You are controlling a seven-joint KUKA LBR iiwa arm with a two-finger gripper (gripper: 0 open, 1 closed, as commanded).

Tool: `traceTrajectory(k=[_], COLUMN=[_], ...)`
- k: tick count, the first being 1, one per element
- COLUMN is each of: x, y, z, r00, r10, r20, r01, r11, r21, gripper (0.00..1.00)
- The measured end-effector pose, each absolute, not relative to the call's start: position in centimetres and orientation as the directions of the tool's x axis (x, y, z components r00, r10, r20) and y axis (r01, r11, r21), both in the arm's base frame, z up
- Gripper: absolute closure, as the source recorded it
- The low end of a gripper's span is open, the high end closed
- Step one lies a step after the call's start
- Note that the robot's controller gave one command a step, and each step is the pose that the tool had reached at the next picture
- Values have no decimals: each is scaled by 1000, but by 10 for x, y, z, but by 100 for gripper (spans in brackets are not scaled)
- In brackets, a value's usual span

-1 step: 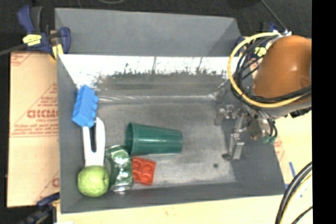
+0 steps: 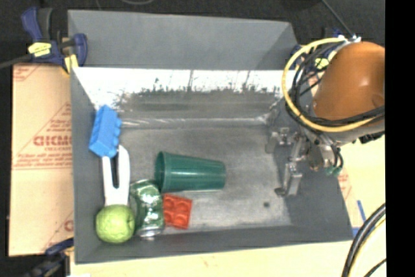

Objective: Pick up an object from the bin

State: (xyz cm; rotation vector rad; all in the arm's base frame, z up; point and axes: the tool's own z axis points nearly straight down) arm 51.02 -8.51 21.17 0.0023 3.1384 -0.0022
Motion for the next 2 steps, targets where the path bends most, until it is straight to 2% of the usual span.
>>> traceTrajectory(k=[1,2], x=[518,521], y=[-69,-25], z=[168,99], r00=[-999,-1000], r10=[49,-6], r20=[-12,-7], r01=[49,-6], r11=[999,1000], r21=[-1,-1], gripper=[0,0])
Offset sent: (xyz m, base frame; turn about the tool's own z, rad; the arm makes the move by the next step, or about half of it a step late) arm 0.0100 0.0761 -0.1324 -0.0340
